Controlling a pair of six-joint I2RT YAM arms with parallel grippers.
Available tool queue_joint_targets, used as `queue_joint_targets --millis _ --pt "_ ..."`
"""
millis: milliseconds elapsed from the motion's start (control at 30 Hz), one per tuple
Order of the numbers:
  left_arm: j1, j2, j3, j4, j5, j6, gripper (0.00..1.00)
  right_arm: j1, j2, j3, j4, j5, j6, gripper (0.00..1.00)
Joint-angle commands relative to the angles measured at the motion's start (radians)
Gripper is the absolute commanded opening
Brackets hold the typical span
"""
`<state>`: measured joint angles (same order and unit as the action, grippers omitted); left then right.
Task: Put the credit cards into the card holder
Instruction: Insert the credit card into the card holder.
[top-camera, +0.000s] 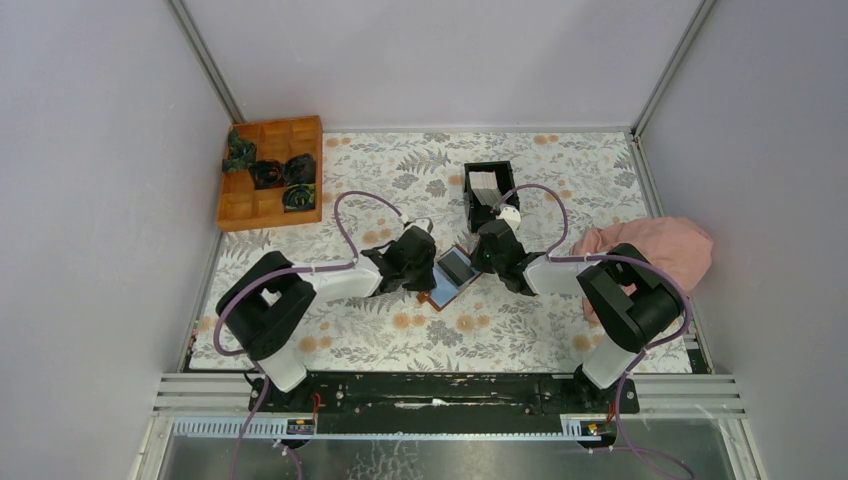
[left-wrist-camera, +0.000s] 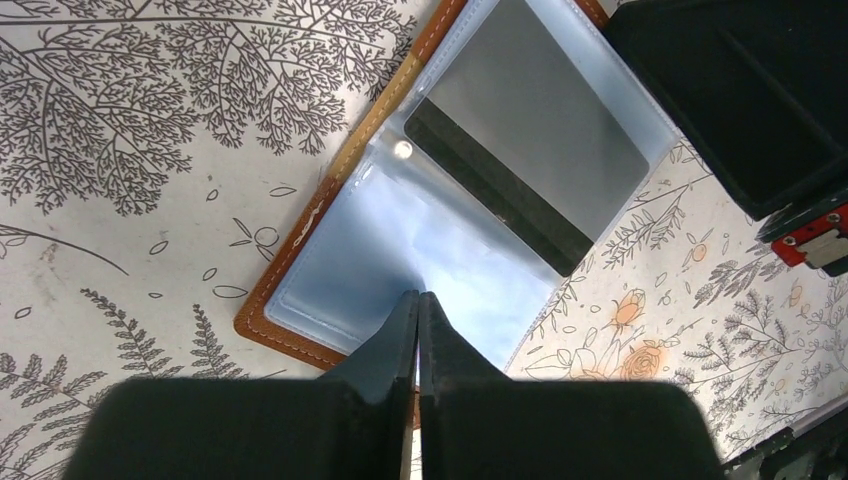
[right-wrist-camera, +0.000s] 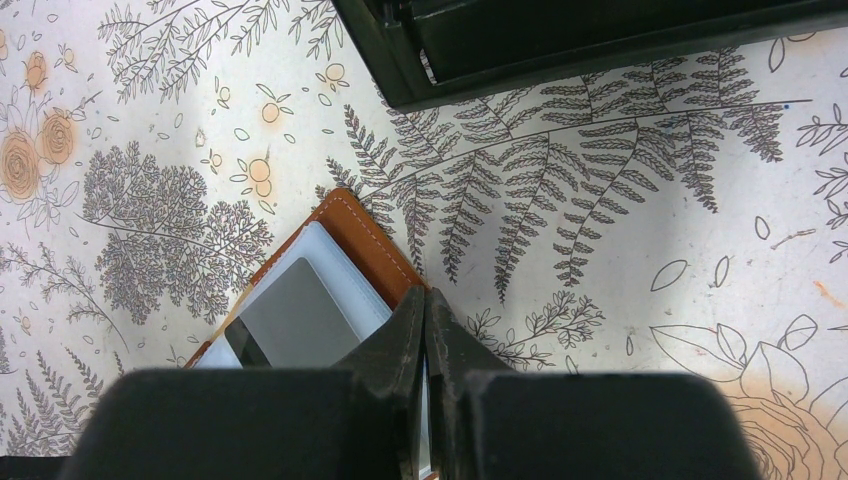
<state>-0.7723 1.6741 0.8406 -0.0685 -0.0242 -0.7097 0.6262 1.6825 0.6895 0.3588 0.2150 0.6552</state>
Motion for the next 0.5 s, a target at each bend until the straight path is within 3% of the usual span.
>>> queue_joint_targets --millis 0,467 --pt "-0.008 0.036 0.020 -0.002 -0.035 0.049 0.00 0.001 0.067 -0.034 -0.147 -0.012 -0.023 0.06" --pt "-0.070 0.129 0.128 -0.018 -0.129 0.093 0.00 0.001 0.070 -0.027 -0.149 -0.021 -0.028 0.05"
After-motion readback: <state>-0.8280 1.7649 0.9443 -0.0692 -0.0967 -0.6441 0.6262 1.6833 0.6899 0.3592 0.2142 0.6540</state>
